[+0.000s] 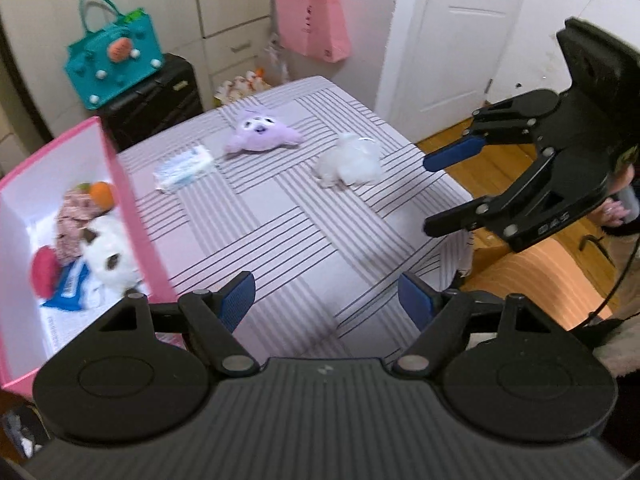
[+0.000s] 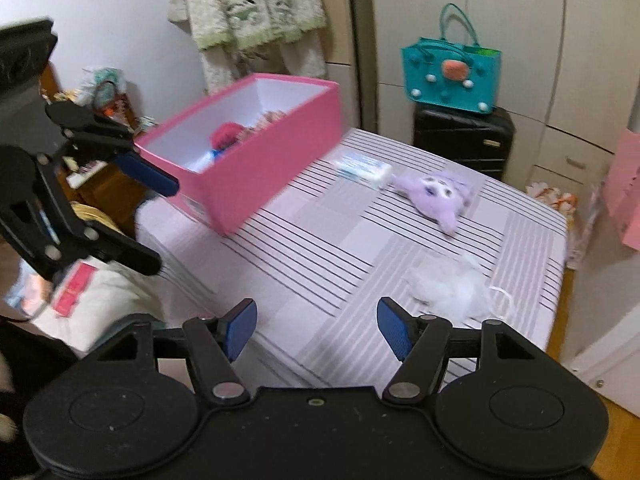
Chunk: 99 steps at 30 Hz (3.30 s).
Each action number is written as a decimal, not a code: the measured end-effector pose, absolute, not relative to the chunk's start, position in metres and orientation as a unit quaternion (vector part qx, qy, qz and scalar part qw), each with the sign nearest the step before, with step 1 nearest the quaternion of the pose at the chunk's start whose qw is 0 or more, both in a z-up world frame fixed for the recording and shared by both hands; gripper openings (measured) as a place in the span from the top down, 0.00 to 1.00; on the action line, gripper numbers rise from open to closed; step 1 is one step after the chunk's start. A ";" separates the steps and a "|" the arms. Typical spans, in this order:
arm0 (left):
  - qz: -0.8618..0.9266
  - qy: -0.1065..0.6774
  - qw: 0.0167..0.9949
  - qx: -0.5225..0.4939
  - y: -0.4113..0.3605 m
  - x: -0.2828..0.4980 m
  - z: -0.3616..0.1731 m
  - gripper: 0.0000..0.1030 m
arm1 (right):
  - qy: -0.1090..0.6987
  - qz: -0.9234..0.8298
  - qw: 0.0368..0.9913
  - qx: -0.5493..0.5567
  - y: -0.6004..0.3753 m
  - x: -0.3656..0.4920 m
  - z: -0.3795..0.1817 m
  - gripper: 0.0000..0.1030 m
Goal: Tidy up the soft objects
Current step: 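Withdraw both tools from the box back toward the table, then grasp the white mesh bath puff with the left tool while the right tool grasps it too, then lift the bath puff with both tools and carry it over the pink box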
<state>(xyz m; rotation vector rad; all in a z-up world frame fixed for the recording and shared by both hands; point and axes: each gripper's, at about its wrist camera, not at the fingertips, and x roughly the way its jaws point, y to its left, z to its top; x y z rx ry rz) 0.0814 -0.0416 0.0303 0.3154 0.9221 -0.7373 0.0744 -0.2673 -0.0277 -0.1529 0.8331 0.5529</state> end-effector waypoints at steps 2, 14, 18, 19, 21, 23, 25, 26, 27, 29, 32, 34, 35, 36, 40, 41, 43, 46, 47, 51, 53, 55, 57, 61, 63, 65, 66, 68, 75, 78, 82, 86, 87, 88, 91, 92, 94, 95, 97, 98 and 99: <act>-0.357 0.438 0.813 0.141 -0.050 0.089 0.024 0.24 | 0.394 0.251 0.880 -0.084 -0.272 0.077 -0.037 0.31; -0.400 0.386 0.827 0.089 -0.089 0.128 -0.018 0.24 | 0.345 0.198 0.916 -0.056 -0.311 0.112 -0.106 0.30; -0.395 0.374 0.835 0.077 -0.102 0.142 -0.038 0.24 | 0.321 0.176 0.930 -0.043 -0.320 0.123 -0.128 0.30; -0.395 0.372 0.837 0.074 -0.106 0.146 -0.042 0.24 | 0.312 0.170 0.934 -0.048 -0.320 0.126 -0.131 0.30; -0.394 0.372 0.838 0.064 -0.114 0.155 -0.050 0.24 | 0.296 0.162 0.940 -0.055 -0.320 0.130 -0.137 0.28; -0.396 0.379 0.835 0.045 -0.123 0.166 -0.059 0.24 | 0.297 0.167 0.939 -0.053 -0.321 0.134 -0.140 0.23; -0.395 0.393 0.829 0.033 -0.131 0.176 -0.068 0.24 | 0.292 0.169 0.939 -0.059 -0.321 0.137 -0.141 0.18; -0.396 0.396 0.828 0.026 -0.135 0.181 -0.074 0.24 | 0.290 0.169 0.940 -0.067 -0.320 0.138 -0.142 0.18; -0.394 0.399 0.828 0.021 -0.138 0.185 -0.078 0.25 | 0.290 0.168 0.939 -0.078 -0.319 0.140 -0.143 0.18; -0.391 0.404 0.827 0.010 -0.142 0.192 -0.086 0.26 | 0.295 0.169 0.936 -0.089 -0.318 0.142 -0.144 0.18; -0.386 0.412 0.825 -0.010 -0.148 0.202 -0.098 0.30 | 0.312 0.170 0.931 -0.084 -0.319 0.150 -0.149 0.18; -0.386 0.417 0.823 -0.021 -0.151 0.206 -0.103 0.38 | 0.315 0.173 0.930 -0.071 -0.321 0.153 -0.151 0.19; -0.386 0.419 0.822 -0.025 -0.152 0.208 -0.106 0.42 | 0.315 0.176 0.931 -0.064 -0.322 0.154 -0.151 0.20; -0.387 0.420 0.820 -0.029 -0.154 0.209 -0.107 0.43 | 0.315 0.178 0.930 -0.057 -0.323 0.154 -0.152 0.23; -0.394 0.420 0.816 -0.050 -0.155 0.211 -0.115 0.55 | 0.309 0.179 0.932 -0.058 -0.320 0.153 -0.154 0.46; -0.397 0.417 0.816 -0.054 -0.155 0.211 -0.115 0.56 | 0.307 0.177 0.933 -0.062 -0.319 0.152 -0.154 0.50; -0.400 0.414 0.815 -0.063 -0.153 0.209 -0.116 0.56 | 0.302 0.177 0.934 -0.065 -0.316 0.150 -0.152 0.54; -0.401 0.425 0.806 -0.097 -0.150 0.208 -0.122 0.56 | 0.298 0.181 0.934 -0.076 -0.309 0.146 -0.148 0.58; -0.397 0.426 0.808 -0.097 -0.150 0.207 -0.123 0.56 | 0.296 0.182 0.934 -0.082 -0.306 0.144 -0.147 0.60; -0.392 0.423 0.811 -0.101 -0.144 0.200 -0.122 0.57 | 0.288 0.182 0.934 -0.105 -0.295 0.135 -0.143 0.61; -0.389 0.417 0.816 -0.096 -0.141 0.195 -0.119 0.57 | 0.286 0.183 0.935 -0.103 -0.292 0.131 -0.139 0.61; -0.388 0.414 0.818 -0.095 -0.137 0.190 -0.114 0.57 | 0.284 0.184 0.935 -0.104 -0.289 0.127 -0.134 0.61; -0.388 0.412 0.819 -0.091 -0.133 0.185 -0.109 0.57 | 0.282 0.188 0.934 -0.110 -0.284 0.120 -0.129 0.61; -0.377 0.421 0.821 -0.082 -0.125 0.174 -0.097 0.58 | 0.283 0.194 0.932 -0.120 -0.272 0.108 -0.118 0.61; -0.376 0.421 0.822 -0.072 -0.120 0.167 -0.090 0.58 | 0.284 0.201 0.929 -0.128 -0.265 0.102 -0.112 0.61; -0.376 0.419 0.824 -0.060 -0.115 0.160 -0.082 0.58 | 0.286 0.208 0.925 -0.137 -0.258 0.097 -0.106 0.61; -0.376 0.420 0.824 -0.055 -0.113 0.157 -0.079 0.58 | 0.287 0.212 0.924 -0.140 -0.254 0.095 -0.102 0.61; -0.375 0.416 0.827 -0.039 -0.106 0.151 -0.069 0.57 | 0.291 0.217 0.921 -0.144 -0.246 0.092 -0.094 0.61; -0.359 0.394 0.846 -0.010 -0.086 0.129 -0.042 0.58 | 0.316 0.247 0.906 -0.134 -0.223 0.088 -0.069 0.61; -0.357 0.399 0.845 -0.013 -0.073 0.126 -0.033 0.57 | 0.320 0.258 0.900 -0.144 -0.210 0.085 -0.059 0.61; -0.356 0.402 0.844 -0.012 -0.055 0.120 -0.018 0.57 | 0.318 0.275 0.892 -0.164 -0.190 0.079 -0.042 0.61; -0.355 0.408 0.841 -0.020 -0.031 0.115 -0.001 0.58 | 0.312 0.292 0.886 -0.180 -0.169 0.072 -0.026 0.60; -0.355 0.409 0.840 -0.023 -0.025 0.114 0.002 0.57 | 0.309 0.295 0.885 -0.185 -0.164 0.070 -0.024 0.60; -0.355 0.410 0.839 -0.028 -0.018 0.114 0.005 0.57 | 0.304 0.297 0.885 -0.192 -0.159 0.068 -0.022 0.60; -0.354 0.410 0.839 -0.046 0.000 0.115 0.013 0.57 | 0.289 0.298 0.885 -0.209 -0.142 0.069 -0.015 0.60; -0.352 0.405 0.842 -0.052 0.008 0.115 0.016 0.57 | 0.286 0.298 0.886 -0.212 -0.137 0.071 -0.013 0.60; -0.350 0.397 0.847 -0.057 0.020 0.115 0.019 0.57 | 0.273 0.298 0.888 -0.221 -0.122 0.076 -0.010 0.60; -0.348 0.392 0.850 -0.060 0.027 0.114 0.022 0.57 | 0.261 0.297 0.890 -0.227 -0.114 0.077 -0.009 0.60; -0.334 0.376 0.862 -0.060 0.038 0.116 0.027 0.56 | 0.241 0.303 0.892 -0.232 -0.099 0.084 -0.003 0.60; -0.326 0.366 0.870 -0.060 0.045 0.117 0.031 0.56 | 0.235 0.306 0.893 -0.232 -0.093 0.087 0.001 0.60; -0.320 0.357 0.876 -0.056 0.050 0.117 0.034 0.56 | 0.230 0.310 0.893 -0.233 -0.086 0.091 0.005 0.60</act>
